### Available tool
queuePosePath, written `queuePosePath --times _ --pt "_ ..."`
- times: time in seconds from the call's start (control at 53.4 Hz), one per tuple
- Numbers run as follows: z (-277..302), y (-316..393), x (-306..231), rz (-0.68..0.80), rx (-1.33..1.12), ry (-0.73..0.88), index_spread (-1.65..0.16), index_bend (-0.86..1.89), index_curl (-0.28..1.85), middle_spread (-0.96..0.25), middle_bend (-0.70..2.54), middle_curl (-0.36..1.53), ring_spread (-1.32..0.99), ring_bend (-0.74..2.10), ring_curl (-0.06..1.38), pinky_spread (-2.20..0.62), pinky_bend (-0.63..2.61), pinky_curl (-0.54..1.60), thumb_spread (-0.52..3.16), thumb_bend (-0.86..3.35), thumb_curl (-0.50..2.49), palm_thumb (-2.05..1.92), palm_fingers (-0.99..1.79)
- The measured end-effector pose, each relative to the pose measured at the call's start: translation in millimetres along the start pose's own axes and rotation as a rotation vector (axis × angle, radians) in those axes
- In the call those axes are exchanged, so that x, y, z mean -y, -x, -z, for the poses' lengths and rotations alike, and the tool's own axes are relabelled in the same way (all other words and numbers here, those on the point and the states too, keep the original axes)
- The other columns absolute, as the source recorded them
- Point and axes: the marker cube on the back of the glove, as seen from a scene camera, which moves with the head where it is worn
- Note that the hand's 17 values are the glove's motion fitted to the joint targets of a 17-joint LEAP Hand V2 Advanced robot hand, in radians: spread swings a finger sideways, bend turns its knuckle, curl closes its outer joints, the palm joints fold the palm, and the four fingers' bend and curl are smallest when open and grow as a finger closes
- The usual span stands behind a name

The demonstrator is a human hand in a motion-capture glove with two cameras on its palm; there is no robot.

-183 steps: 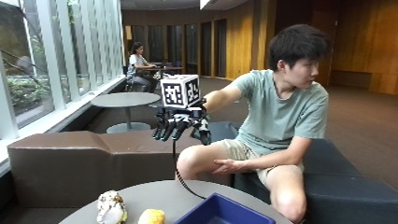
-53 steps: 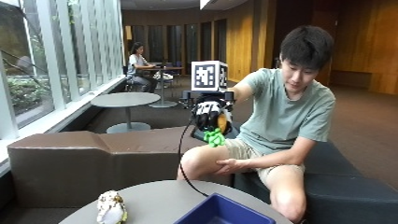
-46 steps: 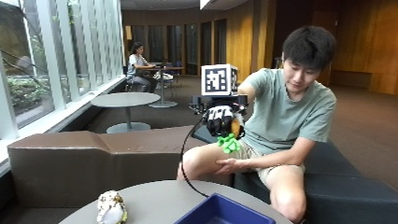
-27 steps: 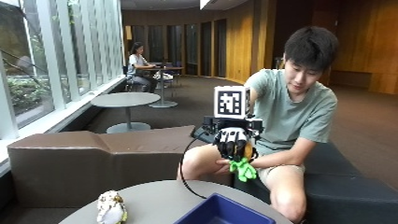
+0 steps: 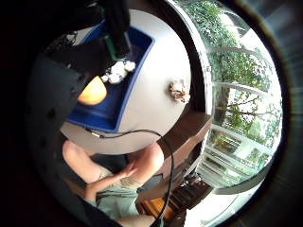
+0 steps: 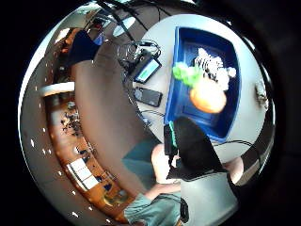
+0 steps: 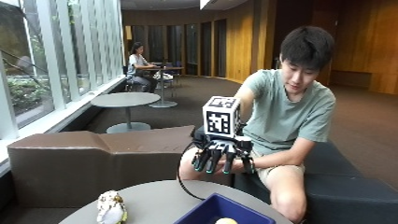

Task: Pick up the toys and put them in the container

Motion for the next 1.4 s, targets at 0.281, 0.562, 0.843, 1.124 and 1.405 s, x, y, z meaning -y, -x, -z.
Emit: queuePosePath --times 0.281,0.562,0.843,1.124,1.405 --pt "50.0 -76.0 -25.5 -0.048 -0.016 -0.102 -0.29 0.1 0.59 -0.04 0.13 0.55 -0.02 0.57 0.4 0.01 1.12 0.4 1.24 -0.03 0.58 0.05 -0.24" --pt "66.6 -219.1 -47.0 -0.277 -0.032 -0.012 -0.27 0.1 0.44 -0.02 0.14 0.44 0.02 0.45 0.35 0.04 1.0 0.35 1.29 -0.02 0.46 0.02 -0.2" --pt "-35.7 -343.4 9.7 -0.365 0.022 0.11 -0.25 0.09 0.33 -0.02 0.15 0.38 0.02 0.39 0.34 0.04 0.91 0.33 1.31 -0.01 0.41 0.04 -0.19" --pt "-219.7 -417.5 66.3 -0.458 0.083 0.157 -0.22 0.07 0.25 0.0 0.12 0.32 0.03 0.35 0.33 0.05 1.01 0.35 1.31 -0.01 0.38 0.07 -0.25" --pt "-254.4 -429.7 93.5 -0.496 0.071 -0.076 -0.26 0.16 0.23 -0.14 0.47 0.4 -0.12 0.65 0.39 -0.04 0.84 0.29 1.25 0.01 0.38 0.12 0.52"
